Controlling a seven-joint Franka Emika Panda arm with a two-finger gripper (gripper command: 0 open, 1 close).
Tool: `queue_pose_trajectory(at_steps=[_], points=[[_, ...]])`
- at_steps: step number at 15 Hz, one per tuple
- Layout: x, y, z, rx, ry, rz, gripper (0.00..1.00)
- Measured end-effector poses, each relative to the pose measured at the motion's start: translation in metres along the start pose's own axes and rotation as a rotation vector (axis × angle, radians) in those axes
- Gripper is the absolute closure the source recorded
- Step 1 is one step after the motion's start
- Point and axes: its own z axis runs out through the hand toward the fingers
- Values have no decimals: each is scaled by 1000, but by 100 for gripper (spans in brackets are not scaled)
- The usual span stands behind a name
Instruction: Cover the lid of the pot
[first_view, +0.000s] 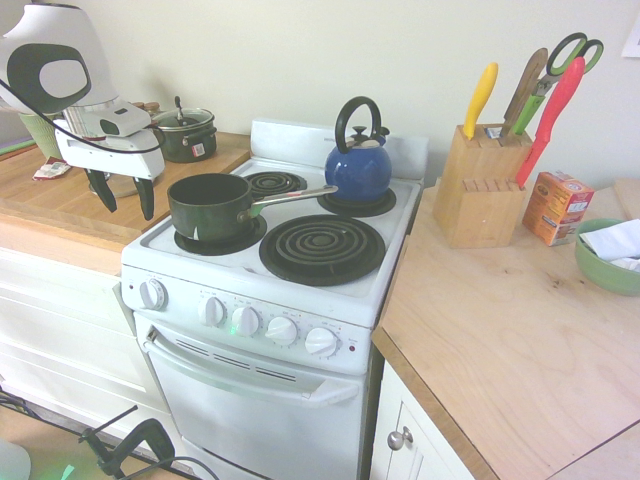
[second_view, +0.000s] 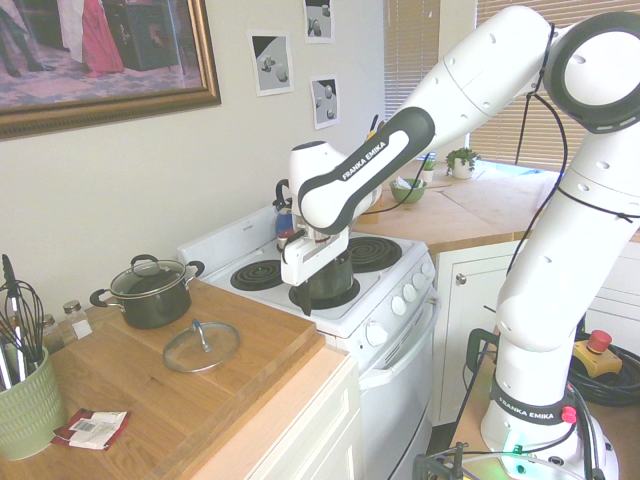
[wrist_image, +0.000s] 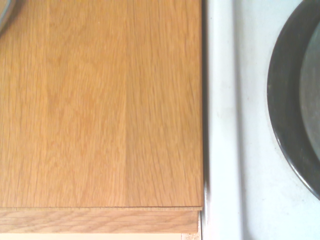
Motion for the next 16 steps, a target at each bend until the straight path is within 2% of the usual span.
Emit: queue_pose_trajectory(at_steps=[3, 8, 12, 16], points=[[0, -4, -3, 3, 15, 10, 0], [-7, -51, -55, 69, 137, 97, 0], [-17, -116, -72, 119, 125, 152, 0], [-14, -194, -66, 137, 142, 210, 0]])
